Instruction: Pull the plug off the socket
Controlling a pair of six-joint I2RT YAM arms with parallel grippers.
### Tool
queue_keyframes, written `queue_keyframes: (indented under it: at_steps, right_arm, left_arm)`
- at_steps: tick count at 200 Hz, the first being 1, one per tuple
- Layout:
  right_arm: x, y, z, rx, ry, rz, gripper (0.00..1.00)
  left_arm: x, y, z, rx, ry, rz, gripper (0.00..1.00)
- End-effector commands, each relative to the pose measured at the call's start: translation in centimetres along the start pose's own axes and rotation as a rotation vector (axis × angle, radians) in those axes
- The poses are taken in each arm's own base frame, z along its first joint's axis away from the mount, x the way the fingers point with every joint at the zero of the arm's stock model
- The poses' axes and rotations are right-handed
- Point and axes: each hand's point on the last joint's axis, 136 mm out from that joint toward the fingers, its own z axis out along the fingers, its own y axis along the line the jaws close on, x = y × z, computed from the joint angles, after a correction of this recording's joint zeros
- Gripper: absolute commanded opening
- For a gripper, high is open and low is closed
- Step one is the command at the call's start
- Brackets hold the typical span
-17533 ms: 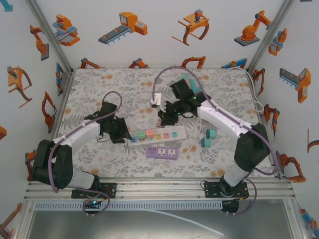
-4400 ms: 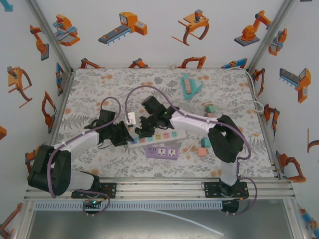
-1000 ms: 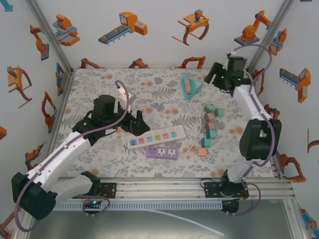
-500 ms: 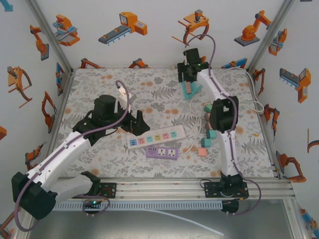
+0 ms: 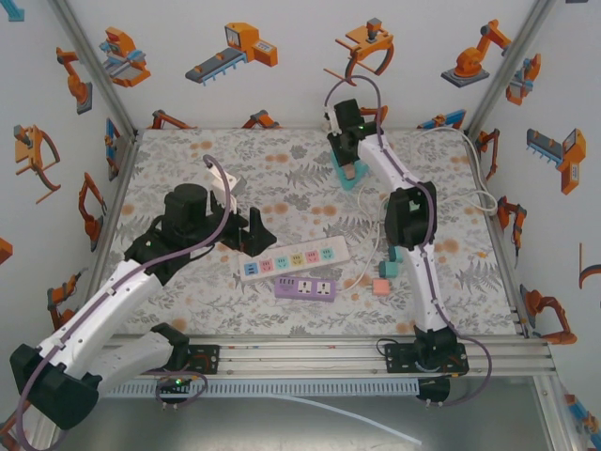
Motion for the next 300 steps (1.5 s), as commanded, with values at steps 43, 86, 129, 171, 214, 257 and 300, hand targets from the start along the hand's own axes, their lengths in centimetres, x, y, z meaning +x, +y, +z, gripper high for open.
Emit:
queue_keyframes:
  at_steps: [43,86,129,171,214,257,300]
  right_arm:
    - [0.5,11.5,-7.6,-0.425,-0.122,-0.408,0.17]
    - [3.2,18.1,-10.6,-0.584,-0.155,-0.669,0.17]
    - [7.0,23.6,-13.6,-0.779,-0.177,-0.871,0.17]
    - [9.8,26.6,-15.1,-0.871,-0.190,-1.011,0.27]
    - [10.4,26.9,-14.8,-0.872,-0.185,-1.032,0.36]
    - [10.2,26.8,-15.4,-0.869,-0.199,-1.050,0.47]
    - [8.6,26.9,-18.6,-0.892,-0.284,-1.012,0.47]
  left_arm:
    - [0.6,0.0,1.0,0.016,0.029,-0.004,0.97]
    - [1.0,0.0,0.9,0.014,0.031,-0.006,0.97]
    - [1.4,0.4,-0.1,-0.013,-0.005,0.010,0.97]
    - [1.3,1.2,-0.9,-0.068,-0.041,0.012,0.97]
    - [1.1,1.7,-0.4,-0.088,-0.046,0.004,0.97]
    - [0.9,1.8,0.2,-0.086,-0.047,-0.018,0.97]
    - [0.5,2.3,0.2,-0.115,-0.065,-0.020,0.97]
